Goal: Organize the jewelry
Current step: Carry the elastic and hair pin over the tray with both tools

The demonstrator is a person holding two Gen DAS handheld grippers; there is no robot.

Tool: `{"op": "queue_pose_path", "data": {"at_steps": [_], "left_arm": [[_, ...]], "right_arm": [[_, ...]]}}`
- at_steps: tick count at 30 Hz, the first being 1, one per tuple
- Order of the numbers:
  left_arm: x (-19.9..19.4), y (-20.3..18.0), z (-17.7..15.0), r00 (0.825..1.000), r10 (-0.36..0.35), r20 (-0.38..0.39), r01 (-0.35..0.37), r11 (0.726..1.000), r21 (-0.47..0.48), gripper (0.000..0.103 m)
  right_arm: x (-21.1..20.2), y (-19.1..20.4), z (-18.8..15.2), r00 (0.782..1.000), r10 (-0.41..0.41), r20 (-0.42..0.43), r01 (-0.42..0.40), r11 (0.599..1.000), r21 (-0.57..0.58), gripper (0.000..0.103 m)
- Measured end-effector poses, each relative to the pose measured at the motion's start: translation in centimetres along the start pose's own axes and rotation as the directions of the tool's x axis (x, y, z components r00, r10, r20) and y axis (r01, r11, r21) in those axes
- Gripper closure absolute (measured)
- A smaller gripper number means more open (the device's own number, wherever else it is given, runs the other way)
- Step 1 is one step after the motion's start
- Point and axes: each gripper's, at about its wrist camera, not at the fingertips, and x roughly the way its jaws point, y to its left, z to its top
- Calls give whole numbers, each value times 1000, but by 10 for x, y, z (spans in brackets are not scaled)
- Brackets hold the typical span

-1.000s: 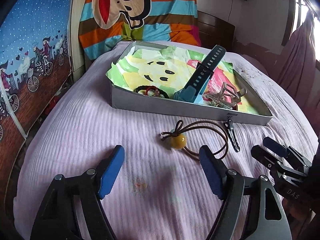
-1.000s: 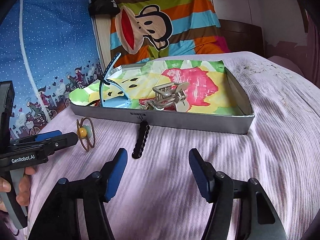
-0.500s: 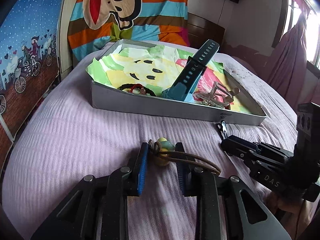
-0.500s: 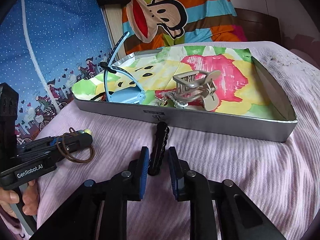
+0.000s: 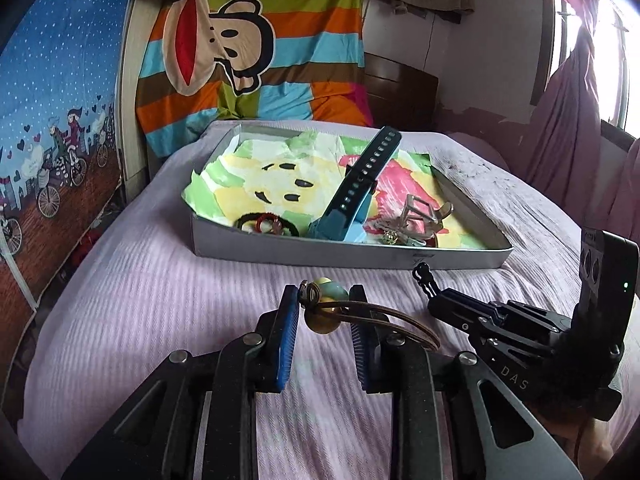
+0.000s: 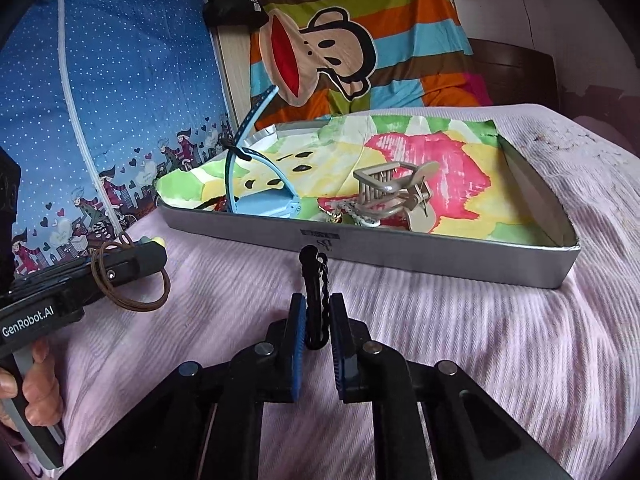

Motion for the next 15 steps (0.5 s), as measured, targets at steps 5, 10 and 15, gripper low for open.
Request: {"op": "queue_pose_path", "data": {"at_steps": [5, 10, 15], "left_arm": [[-3, -19, 12, 999, 26, 19, -27, 999, 37, 82], [-3, -28, 22, 999, 37, 31, -39, 999, 36, 82], [2, -26, 38, 997, 69, 39, -69, 998, 6, 82]], "right_arm": [[-11, -1, 2, 998, 6, 55, -7, 1000, 13, 91], [-19, -13, 4, 994, 17, 105, -25, 997, 70, 91], [-26, -23, 16, 985, 38, 169, -59, 991, 121, 91]]}}
